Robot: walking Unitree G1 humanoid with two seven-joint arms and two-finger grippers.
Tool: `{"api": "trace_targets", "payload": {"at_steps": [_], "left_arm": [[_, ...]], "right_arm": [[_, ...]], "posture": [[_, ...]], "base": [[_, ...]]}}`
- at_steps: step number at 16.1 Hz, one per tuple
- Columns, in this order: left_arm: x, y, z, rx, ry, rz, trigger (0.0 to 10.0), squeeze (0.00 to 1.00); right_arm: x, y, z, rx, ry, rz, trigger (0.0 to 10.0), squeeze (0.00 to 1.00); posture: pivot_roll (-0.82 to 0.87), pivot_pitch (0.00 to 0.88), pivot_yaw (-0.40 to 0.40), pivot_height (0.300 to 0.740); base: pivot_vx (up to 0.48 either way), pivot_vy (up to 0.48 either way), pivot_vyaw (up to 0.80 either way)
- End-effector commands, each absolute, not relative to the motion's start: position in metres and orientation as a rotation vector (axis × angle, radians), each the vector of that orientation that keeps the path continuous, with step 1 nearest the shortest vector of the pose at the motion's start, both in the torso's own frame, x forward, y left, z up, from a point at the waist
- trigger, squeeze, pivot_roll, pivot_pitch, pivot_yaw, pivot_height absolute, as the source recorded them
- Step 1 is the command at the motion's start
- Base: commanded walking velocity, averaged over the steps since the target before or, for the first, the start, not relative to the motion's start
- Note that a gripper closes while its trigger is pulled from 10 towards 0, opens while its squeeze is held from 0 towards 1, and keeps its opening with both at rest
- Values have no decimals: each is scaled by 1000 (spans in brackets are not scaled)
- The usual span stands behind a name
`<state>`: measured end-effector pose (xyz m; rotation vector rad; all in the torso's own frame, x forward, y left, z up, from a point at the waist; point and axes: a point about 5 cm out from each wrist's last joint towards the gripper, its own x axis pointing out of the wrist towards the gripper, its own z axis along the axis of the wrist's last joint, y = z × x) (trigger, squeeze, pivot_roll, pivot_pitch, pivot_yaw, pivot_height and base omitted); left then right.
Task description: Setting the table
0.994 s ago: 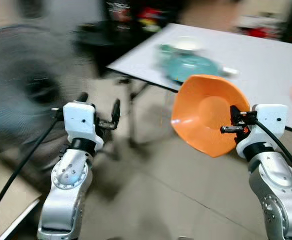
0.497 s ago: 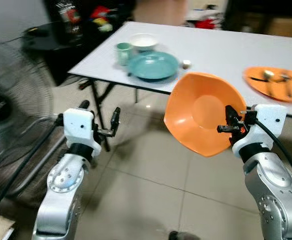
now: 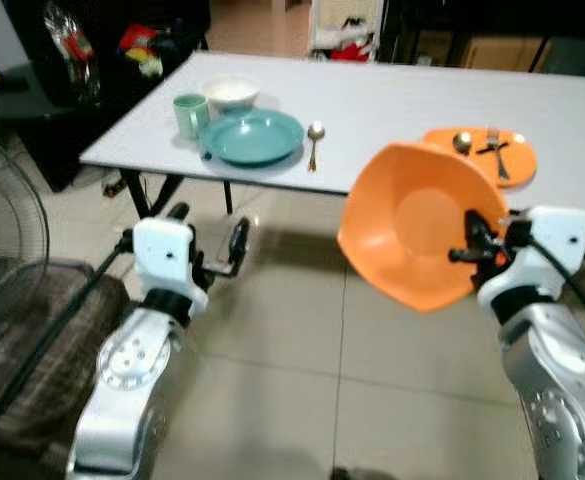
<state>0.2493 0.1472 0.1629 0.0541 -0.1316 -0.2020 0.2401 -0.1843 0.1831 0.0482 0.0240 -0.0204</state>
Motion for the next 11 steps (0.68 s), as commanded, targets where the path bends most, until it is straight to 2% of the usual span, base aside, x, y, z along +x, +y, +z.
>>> {"api": "trace_targets", "payload": {"at_steps": [1, 8, 11], "left_arm": [[250, 148, 161, 52, -112, -194, 10000, 0], [249, 142, 160, 39, -99, -244, 10000, 0], [250, 139, 161, 39, -101, -263, 10000, 0]], "right_arm": [[243, -184, 192, 15, -6, -14, 10000, 0], [244, -182, 194, 48, -9, -8, 10000, 0], [245, -184, 195, 57, -15, -20, 10000, 0]], "posture": [[-19, 0, 37, 740], [-21, 0, 41, 740], [-23, 0, 44, 740]], "base": [[330, 0, 0], [364, 0, 0], [389, 0, -727]]}}
